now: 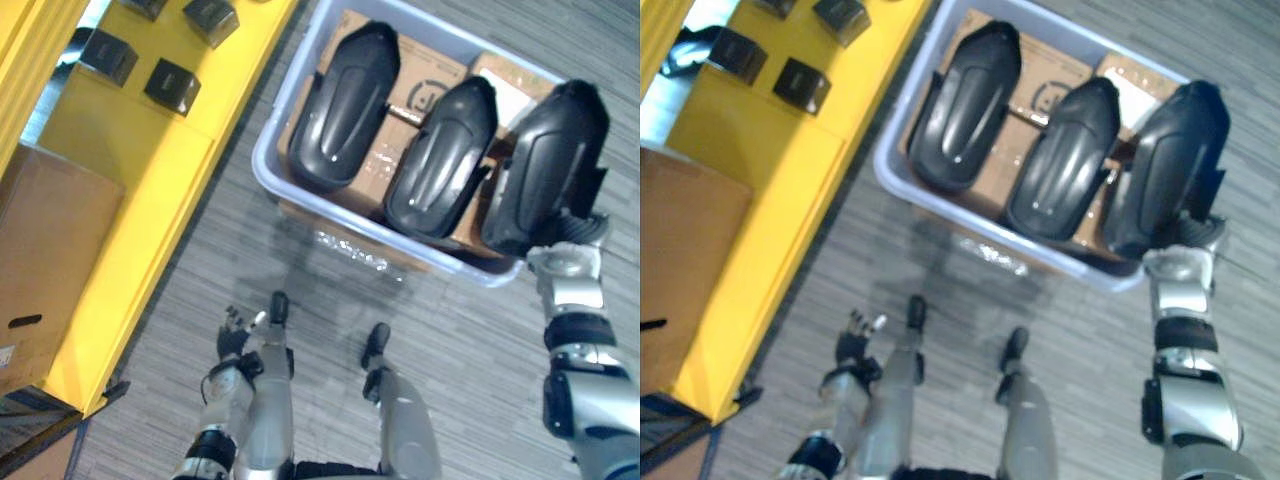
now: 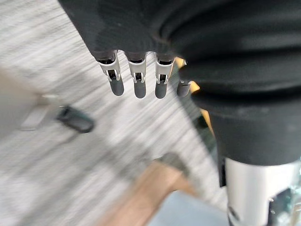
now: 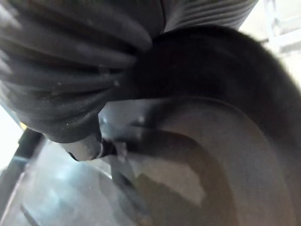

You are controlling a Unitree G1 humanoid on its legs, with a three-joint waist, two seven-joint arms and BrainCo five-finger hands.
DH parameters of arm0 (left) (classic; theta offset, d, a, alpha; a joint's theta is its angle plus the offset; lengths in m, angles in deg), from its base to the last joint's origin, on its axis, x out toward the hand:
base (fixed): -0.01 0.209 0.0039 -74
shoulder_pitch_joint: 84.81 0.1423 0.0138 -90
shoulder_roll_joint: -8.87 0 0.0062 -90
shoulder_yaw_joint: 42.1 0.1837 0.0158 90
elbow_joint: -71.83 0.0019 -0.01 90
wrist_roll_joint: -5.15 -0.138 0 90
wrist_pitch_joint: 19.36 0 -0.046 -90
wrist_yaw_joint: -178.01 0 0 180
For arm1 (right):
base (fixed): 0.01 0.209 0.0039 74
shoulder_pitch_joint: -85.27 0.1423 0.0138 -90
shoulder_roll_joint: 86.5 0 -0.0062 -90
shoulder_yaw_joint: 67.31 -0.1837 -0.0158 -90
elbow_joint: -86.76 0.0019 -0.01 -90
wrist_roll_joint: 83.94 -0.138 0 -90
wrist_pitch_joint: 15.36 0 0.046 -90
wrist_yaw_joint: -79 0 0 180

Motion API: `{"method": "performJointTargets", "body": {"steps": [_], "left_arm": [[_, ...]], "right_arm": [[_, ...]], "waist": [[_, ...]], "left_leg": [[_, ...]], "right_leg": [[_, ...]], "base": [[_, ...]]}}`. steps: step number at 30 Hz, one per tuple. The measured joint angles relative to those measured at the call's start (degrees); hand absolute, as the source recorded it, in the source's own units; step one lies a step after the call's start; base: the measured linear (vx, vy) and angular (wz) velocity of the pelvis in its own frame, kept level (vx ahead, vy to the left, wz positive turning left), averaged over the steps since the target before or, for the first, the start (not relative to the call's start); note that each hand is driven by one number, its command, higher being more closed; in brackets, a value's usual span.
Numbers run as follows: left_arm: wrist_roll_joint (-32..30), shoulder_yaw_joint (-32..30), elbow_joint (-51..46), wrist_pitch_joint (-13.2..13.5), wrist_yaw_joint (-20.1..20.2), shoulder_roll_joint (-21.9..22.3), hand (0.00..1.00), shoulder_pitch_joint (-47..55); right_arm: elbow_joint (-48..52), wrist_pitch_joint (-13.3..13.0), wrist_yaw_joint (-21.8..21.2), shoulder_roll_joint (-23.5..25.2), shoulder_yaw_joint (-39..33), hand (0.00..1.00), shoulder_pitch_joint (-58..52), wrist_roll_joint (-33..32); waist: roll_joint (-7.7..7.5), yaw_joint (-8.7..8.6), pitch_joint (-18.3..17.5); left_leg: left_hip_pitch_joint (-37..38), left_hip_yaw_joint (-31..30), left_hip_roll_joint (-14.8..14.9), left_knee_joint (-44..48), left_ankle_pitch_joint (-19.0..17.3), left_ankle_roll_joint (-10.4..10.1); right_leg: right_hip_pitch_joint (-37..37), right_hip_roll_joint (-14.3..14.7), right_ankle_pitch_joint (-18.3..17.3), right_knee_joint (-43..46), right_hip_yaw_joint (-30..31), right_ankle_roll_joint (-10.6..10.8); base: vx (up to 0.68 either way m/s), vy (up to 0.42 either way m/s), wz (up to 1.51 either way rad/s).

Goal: Walk over and take plastic housings, then place them on the shelf

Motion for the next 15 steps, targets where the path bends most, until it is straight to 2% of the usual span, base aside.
{"method": "performJointTargets", "body": {"steps": [4,6,8,11,12,14,15], "left_arm": [[-1.9,-6.1,-16.2,-1.8,-7.4,-2.8,0.0,1.2],[-3.5,-10.0,-22.5,-4.0,-9.3,-5.3,0.0,1.2],[-4.6,-12.3,-28.1,-5.6,-10.0,-7.1,0.0,1.0],[-8.0,-13.3,-37.3,-9.5,-8.3,-8.3,0.0,1.2],[-8.7,-13.1,-40.2,-11.4,-6.4,-8.7,0.0,1.3],[-9.6,-11.8,-42.7,-12.9,-4.0,-8.9,0.0,1.3],[-9.6,-10.0,-43.9,-14.5,-0.5,-9.1,0.0,1.2]], "right_arm": [[6.6,0.0,3.3,-0.1,-4.7,1.0,-5.0,0.0],[9.5,0.0,5.8,-0.1,-7.3,1.0,-7.8,0.4],[13.1,-0.2,7.8,0.7,-10.0,1.0,-10.3,1.9],[22.3,-1.2,9.9,2.7,-11.4,1.0,-14.5,6.9],[26.0,-1.8,9.8,3.7,-11.1,1.0,-15.3,9.8],[29.9,-3.2,9.5,4.3,-10.3,1.0,-15.9,12.4],[31.8,-5.1,9.4,4.4,-9.1,1.0,-15.9,15.0]], "waist": [[-0.14,-0.5,-0.4],[-0.37,-1.07,-3.7],[-0.5,-1.71,-5.6],[-0.5,-2.53,-9.7],[-0.35,-3.05,-11.3],[0.01,-3.31,-13.3],[0.41,-3.43,-15.1]], "left_leg": [[5.9,0.1,-0.6,-4.2,1.1,-0.1],[6.4,0.0,-0.8,-5.4,1.2,-0.2],[8.2,-0.1,-1.1,-6.4,1.4,-0.1],[11.1,-0.1,-2.0,-7.3,1.4,-0.1],[12.7,0.0,-2.1,-8.1,1.4,-0.1],[14.6,0.1,-2.1,-9.1,1.4,-0.1],[15.9,0.2,-2.0,-10.3,1.4,-0.1]], "right_leg": [[5.0,0.1,-0.1,-2.2,-0.3,0.2],[5.8,0.0,0.0,-3.4,-1.0,0.4],[8.0,-0.1,0.1,-4.8,-1.5,0.5],[11.7,-0.7,0.2,-7.2,-2.4,0.7],[13.4,-0.8,0.2,-7.8,-2.8,0.7],[14.9,-0.7,0.2,-8.4,-2.9,0.7],[15.7,-0.5,0.2,-8.7,-2.9,0.7]], "base": [[0.06,0.008,0.03],[0.11,0.011,0.09],[0.14,0.012,0.14],[0.13,0.011,0.08],[0.13,-0.001,0.08],[0.09,-0.015,-0.01],[0.05,-0.012,-0.05]]}}
